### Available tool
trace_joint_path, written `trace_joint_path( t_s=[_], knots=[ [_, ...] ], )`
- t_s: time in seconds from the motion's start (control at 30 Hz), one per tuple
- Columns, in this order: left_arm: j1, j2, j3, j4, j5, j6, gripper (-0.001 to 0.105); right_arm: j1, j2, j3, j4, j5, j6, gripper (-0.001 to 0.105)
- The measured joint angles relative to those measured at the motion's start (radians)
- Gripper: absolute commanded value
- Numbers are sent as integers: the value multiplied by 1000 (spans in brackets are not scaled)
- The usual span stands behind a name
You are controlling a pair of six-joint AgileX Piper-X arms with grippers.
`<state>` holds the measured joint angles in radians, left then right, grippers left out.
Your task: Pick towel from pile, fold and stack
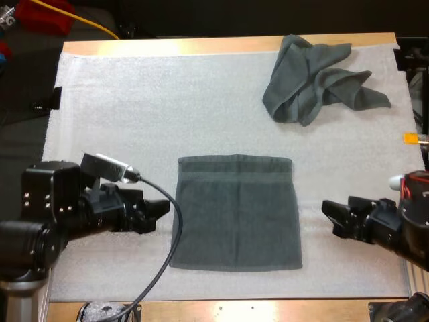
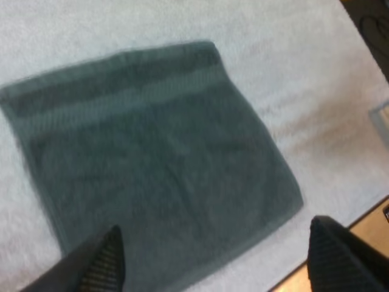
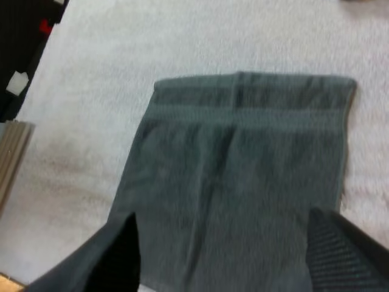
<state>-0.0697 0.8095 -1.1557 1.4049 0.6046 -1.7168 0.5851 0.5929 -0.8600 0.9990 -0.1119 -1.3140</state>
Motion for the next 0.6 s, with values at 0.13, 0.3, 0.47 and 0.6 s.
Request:
trace_joint_path(
  t_s=[0.13, 0.3, 0.47, 0.6],
  knots=[
    [0, -48, 8, 35, -22, -5, 61, 0, -45, 0, 52, 1, 12, 58],
    [0, -123, 52, 85, -45, -7, 61, 0, -96, 0, 115, 1, 46, 58],
    [0, -187, 136, 102, -52, -34, 61, 0, -133, 0, 165, 1, 57, 58],
    [0, -203, 219, 109, -82, -44, 61, 0, -131, 0, 229, 1, 78, 58]
  ],
)
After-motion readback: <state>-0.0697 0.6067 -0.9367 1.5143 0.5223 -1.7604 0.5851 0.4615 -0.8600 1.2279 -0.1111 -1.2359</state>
